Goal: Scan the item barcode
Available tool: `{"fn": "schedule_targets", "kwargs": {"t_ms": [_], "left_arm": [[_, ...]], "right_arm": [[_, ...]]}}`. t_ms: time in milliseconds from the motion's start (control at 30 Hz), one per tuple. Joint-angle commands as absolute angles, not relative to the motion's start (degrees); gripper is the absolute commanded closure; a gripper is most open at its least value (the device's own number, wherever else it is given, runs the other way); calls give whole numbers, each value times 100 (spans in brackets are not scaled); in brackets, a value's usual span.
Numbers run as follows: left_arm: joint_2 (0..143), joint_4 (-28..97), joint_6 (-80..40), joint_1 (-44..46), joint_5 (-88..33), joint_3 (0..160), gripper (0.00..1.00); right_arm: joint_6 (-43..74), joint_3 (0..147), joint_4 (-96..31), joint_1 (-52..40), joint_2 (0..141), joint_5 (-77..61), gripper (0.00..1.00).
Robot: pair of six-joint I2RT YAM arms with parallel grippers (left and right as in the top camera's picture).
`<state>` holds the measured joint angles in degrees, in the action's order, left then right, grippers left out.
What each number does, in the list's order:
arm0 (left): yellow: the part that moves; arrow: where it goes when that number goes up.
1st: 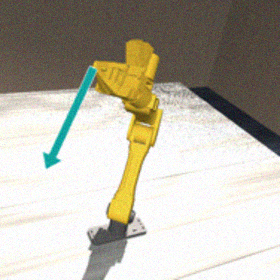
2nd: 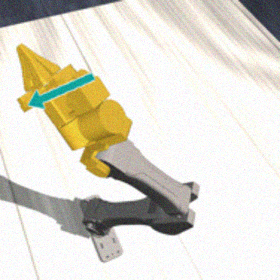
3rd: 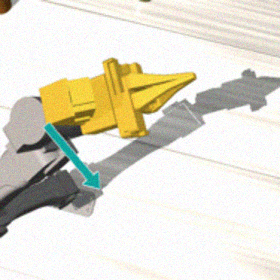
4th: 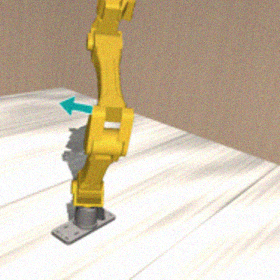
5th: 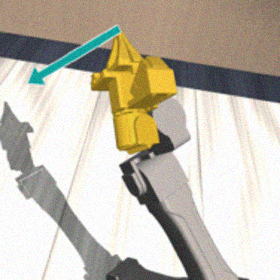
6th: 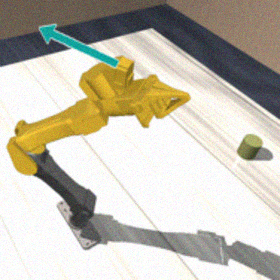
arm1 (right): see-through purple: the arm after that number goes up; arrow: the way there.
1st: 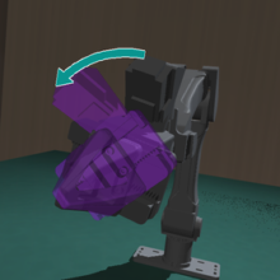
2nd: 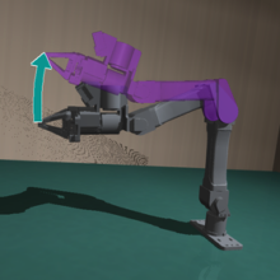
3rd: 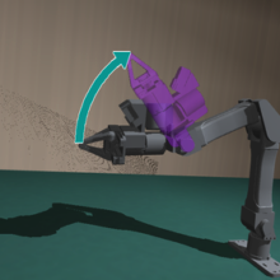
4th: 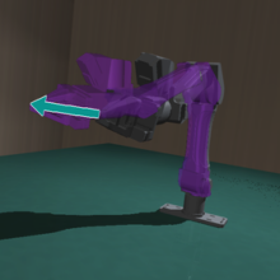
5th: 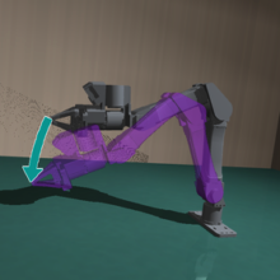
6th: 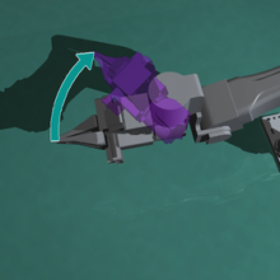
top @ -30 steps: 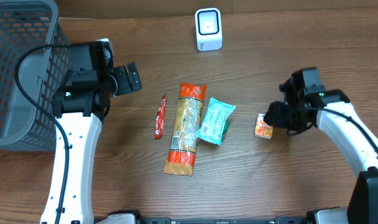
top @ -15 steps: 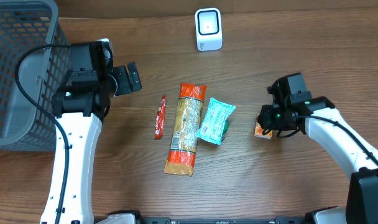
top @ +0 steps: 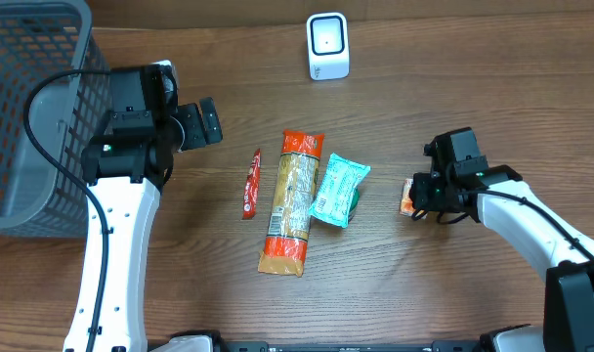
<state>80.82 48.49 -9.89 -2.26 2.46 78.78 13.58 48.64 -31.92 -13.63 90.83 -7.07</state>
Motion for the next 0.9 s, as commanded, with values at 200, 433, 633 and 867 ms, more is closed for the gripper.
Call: {"fn": "schedule_targets", "kwargs": {"t_ms": [200,433,633,867], "left_arm": [[8112,4842,-917,-226,318,7911,0],[8112,4842,-917,-226,318,7911,0],[8112,4842,-917,-226,318,7911,0],[8112,4842,-917,-226,318,7911,0]], "right_arm": [[1806,4685,-3140,-1376,9078,-198,73],[2132,4683,-3168,-1376,9078,49,78],[2241,4683,-3181,-1376,9078,-12,78],[1776,5369,-3750,-1461,8770,-331,72]]}}
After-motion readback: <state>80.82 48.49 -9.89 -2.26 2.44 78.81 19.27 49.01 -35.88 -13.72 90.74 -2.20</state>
